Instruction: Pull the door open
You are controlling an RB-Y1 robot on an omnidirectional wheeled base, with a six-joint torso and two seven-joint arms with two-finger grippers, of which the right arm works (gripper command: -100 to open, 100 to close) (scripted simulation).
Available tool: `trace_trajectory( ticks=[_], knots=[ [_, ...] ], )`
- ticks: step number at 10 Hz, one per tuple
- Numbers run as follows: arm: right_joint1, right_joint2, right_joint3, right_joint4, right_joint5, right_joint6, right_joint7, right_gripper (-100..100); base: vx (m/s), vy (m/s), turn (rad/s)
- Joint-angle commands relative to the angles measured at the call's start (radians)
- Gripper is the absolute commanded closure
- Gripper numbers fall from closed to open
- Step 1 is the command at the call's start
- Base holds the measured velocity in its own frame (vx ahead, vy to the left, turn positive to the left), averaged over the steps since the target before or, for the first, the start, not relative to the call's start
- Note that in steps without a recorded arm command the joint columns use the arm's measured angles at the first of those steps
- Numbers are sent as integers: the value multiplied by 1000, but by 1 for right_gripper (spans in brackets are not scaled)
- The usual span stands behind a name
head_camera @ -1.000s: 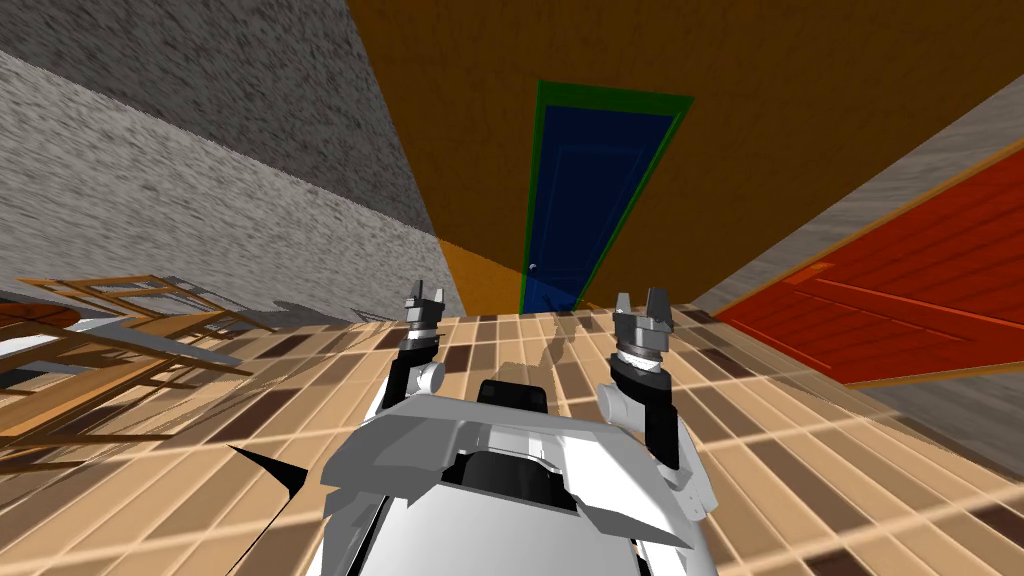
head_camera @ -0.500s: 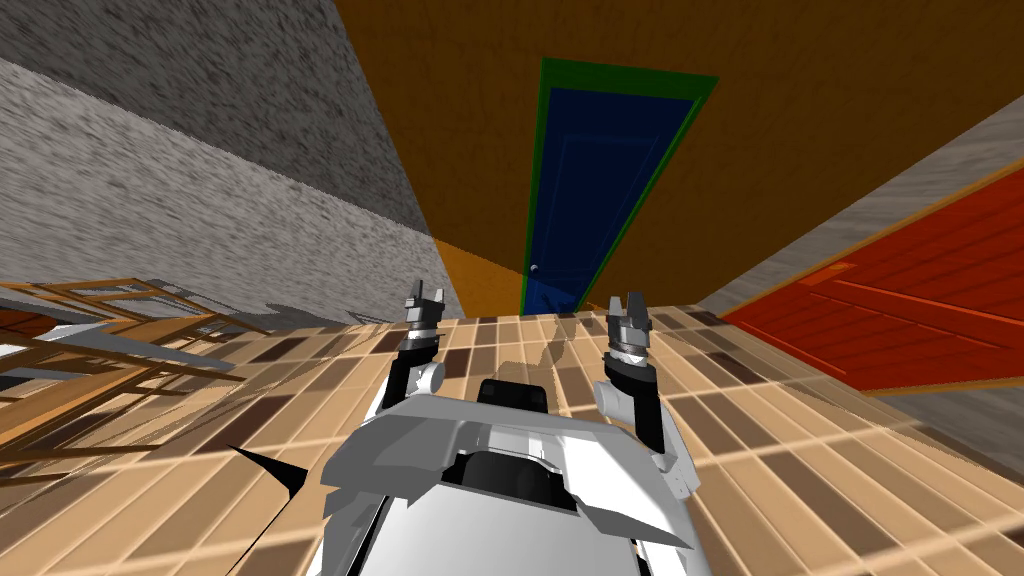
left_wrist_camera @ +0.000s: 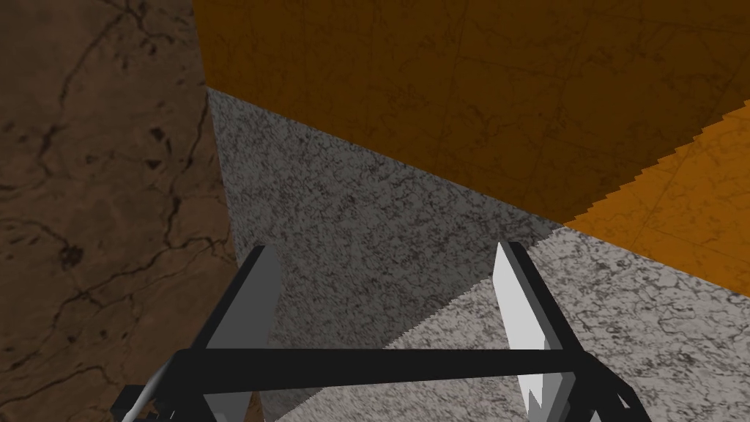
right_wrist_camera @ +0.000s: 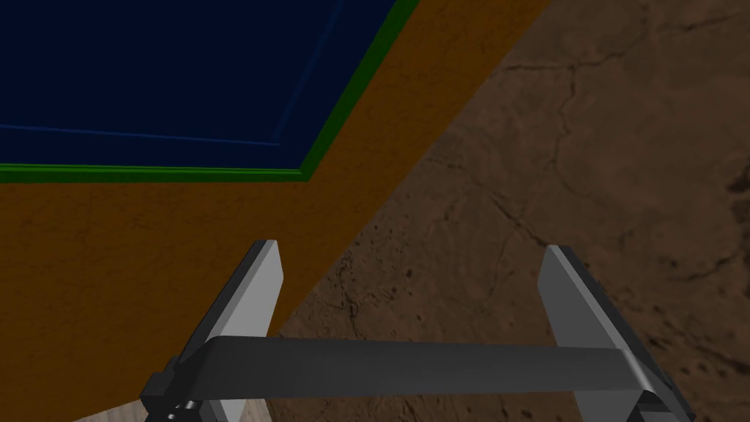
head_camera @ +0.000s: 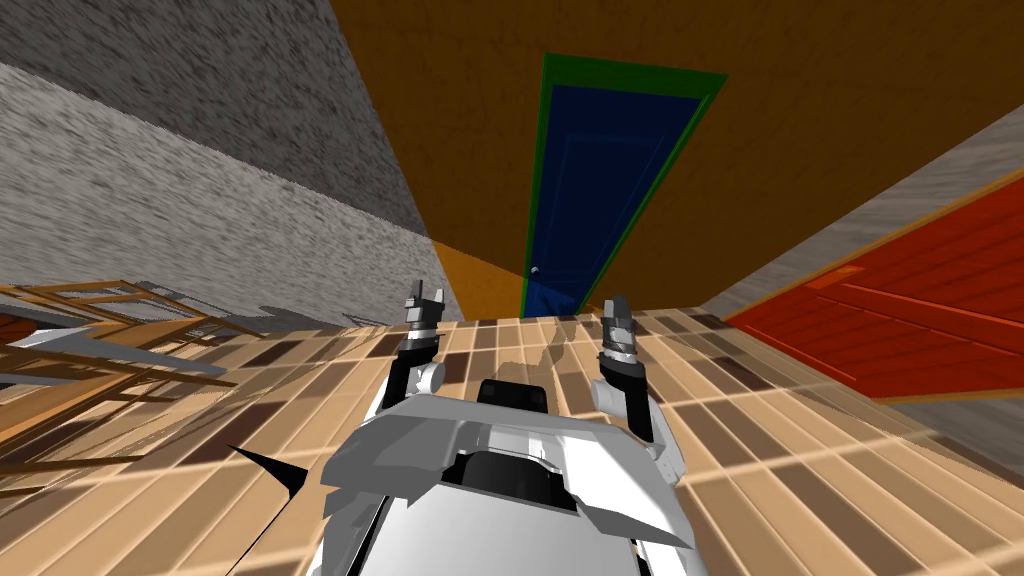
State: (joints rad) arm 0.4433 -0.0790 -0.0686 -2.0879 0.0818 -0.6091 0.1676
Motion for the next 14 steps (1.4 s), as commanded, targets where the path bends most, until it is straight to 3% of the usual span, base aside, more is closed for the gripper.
trace_trajectory(
  ticks=[1, 14],
  knots=[
    [-12, -5, -4, 34, 8, -8, 23, -100, 88, 1, 3],
    [-125, -36, -31, 358, 90, -79, 239, -100, 98, 17, 3]
  ],
)
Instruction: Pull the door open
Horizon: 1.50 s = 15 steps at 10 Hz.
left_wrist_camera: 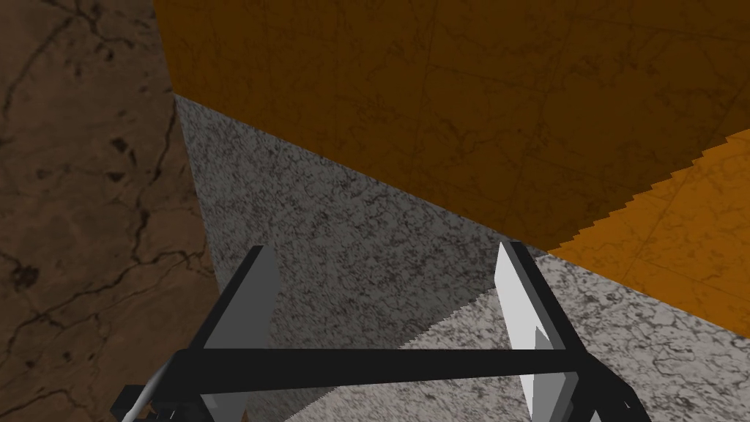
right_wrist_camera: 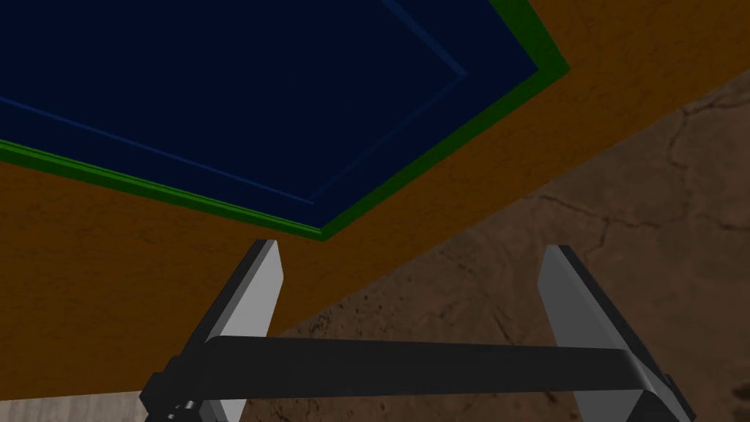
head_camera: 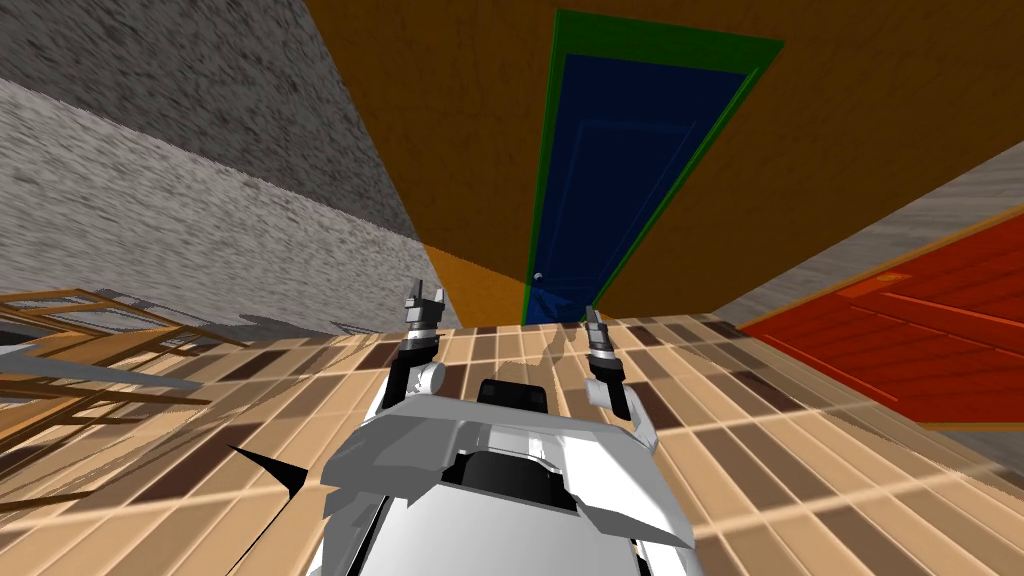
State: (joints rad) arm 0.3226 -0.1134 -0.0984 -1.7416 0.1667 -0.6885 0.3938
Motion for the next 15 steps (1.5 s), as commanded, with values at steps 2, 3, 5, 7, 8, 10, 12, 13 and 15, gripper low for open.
trace_trajectory(
  ticks=[2, 3, 5, 7, 8, 10, 12, 13, 15],
  knots=[
    [-24, -6, -5, 65, 18, -12, 49, -100, 99, 13, 3],
    [-33, -8, -7, 93, 25, -18, 67, -100, 96, 20, 6],
    [-53, -13, -12, 148, 39, -30, 104, -100, 97, 18, 2],
    [-72, -17, -16, 204, 53, -42, 141, -100, 98, 12, 5],
    [-82, -19, -19, 229, 60, -49, 160, -100, 108, 28, 4],
    [-102, -23, -23, 287, 74, -61, 197, -100, 102, 30, 2],
    [-121, -27, -28, 338, 88, -73, 234, -100, 104, 8, 4],
    [-131, -29, -30, 370, 95, -79, 252, -100, 86, 4, 5],
    [-150, -33, -34, 424, 109, -91, 288, -100, 101, 22, 3]
  ],
)
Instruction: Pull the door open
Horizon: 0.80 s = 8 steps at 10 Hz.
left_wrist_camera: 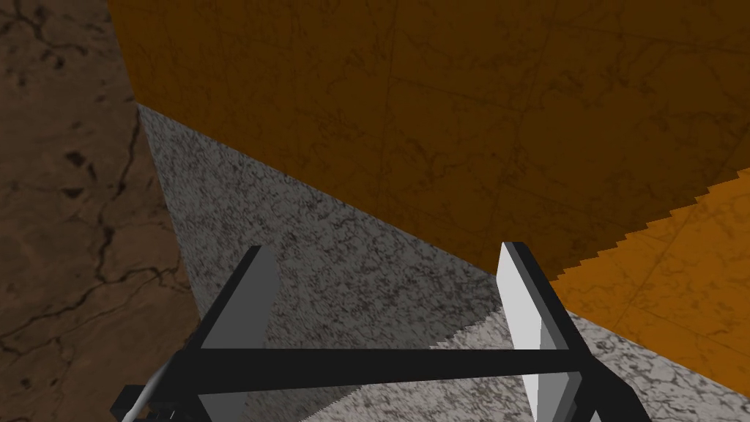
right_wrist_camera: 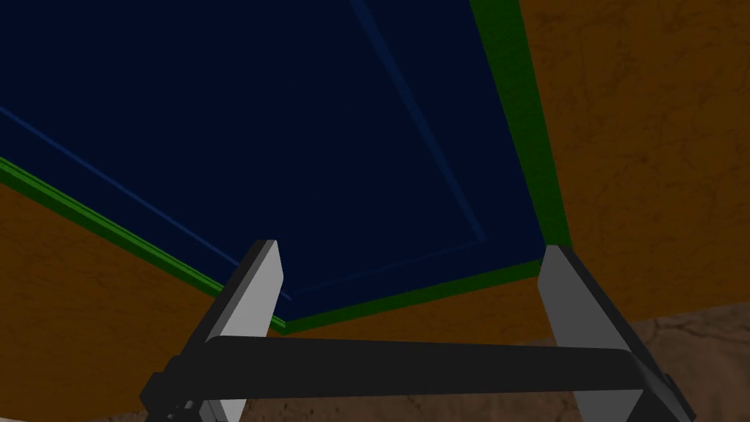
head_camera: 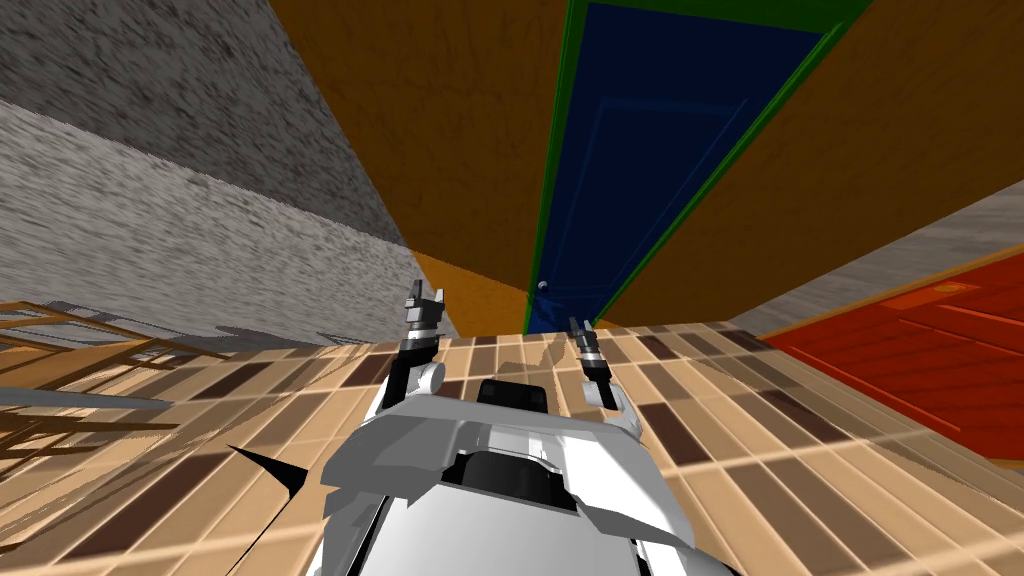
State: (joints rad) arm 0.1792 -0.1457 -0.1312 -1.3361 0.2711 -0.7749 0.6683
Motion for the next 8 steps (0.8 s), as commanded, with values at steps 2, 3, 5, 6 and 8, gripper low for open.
trace_trajectory(
  ticks=[2, 3, 5, 6, 8],
  knots=[
    [-25, -5, -6, 73, 18, -17, 50, -100, 91, 24, 3],
    [-35, -6, -8, 100, 25, -23, 68, -100, 116, 4, 2],
    [-53, -10, -12, 151, 38, -34, 102, -100, 106, 7, 5],
    [-62, -12, -14, 177, 44, -40, 119, -100, 95, 17, 2],
    [-80, -15, -18, 227, 57, -51, 153, -100, 97, 19, 2]
  ],
)
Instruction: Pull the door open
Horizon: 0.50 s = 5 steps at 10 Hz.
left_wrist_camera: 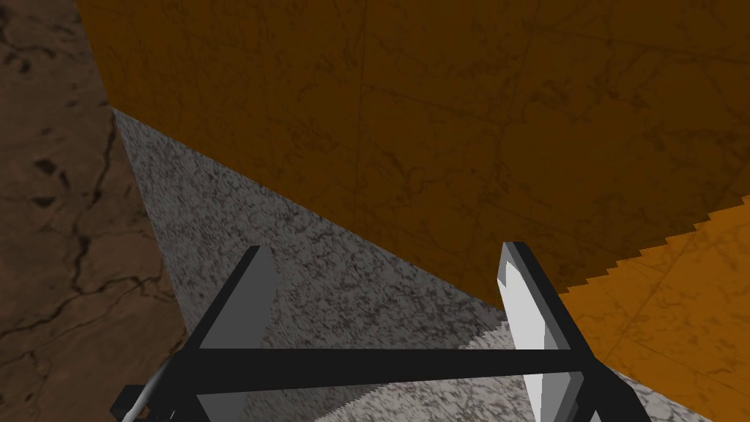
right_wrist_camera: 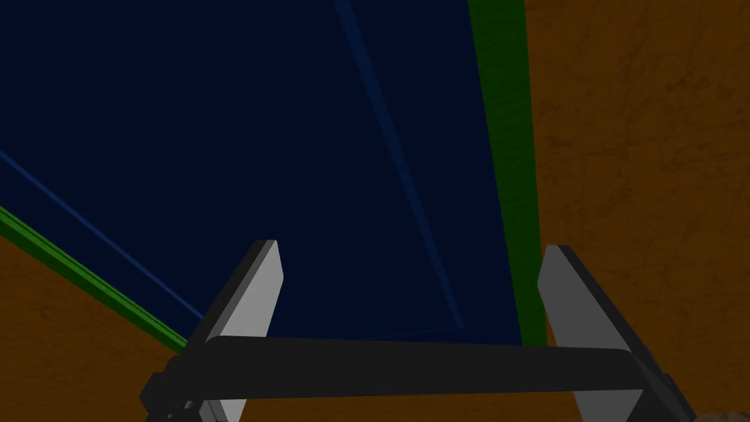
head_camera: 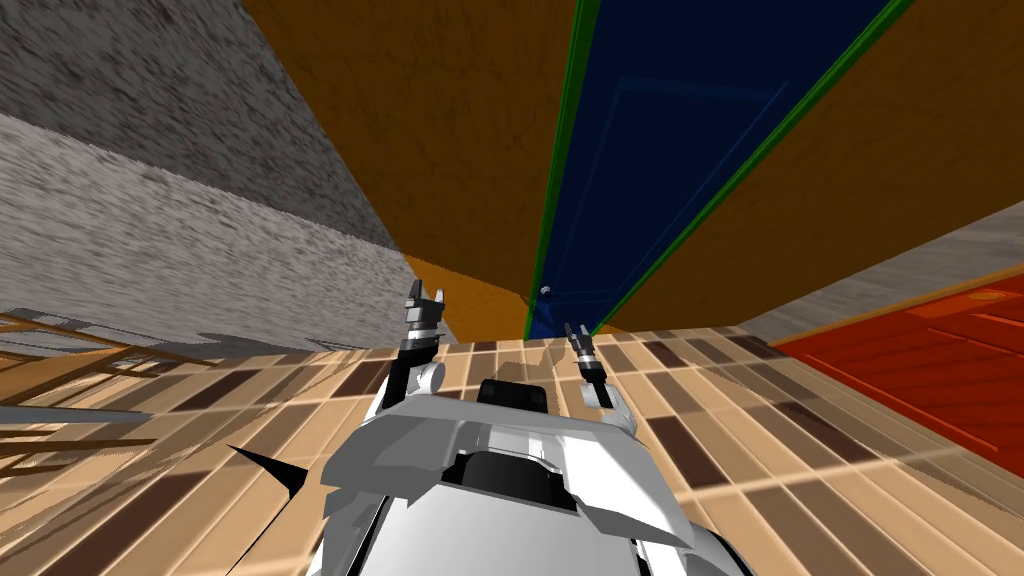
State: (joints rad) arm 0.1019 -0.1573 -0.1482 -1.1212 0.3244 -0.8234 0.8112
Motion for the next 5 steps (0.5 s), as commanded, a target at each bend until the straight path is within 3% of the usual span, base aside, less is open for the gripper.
trace_trajectory(
  ticks=[1, 5],
  knots=[
    [-11, -5, -3, 38, 10, -8, 27, -100, 95, 7, 5],
    [-44, -11, -11, 130, 33, -28, 88, -100, 98, 15, 3]
  ],
)
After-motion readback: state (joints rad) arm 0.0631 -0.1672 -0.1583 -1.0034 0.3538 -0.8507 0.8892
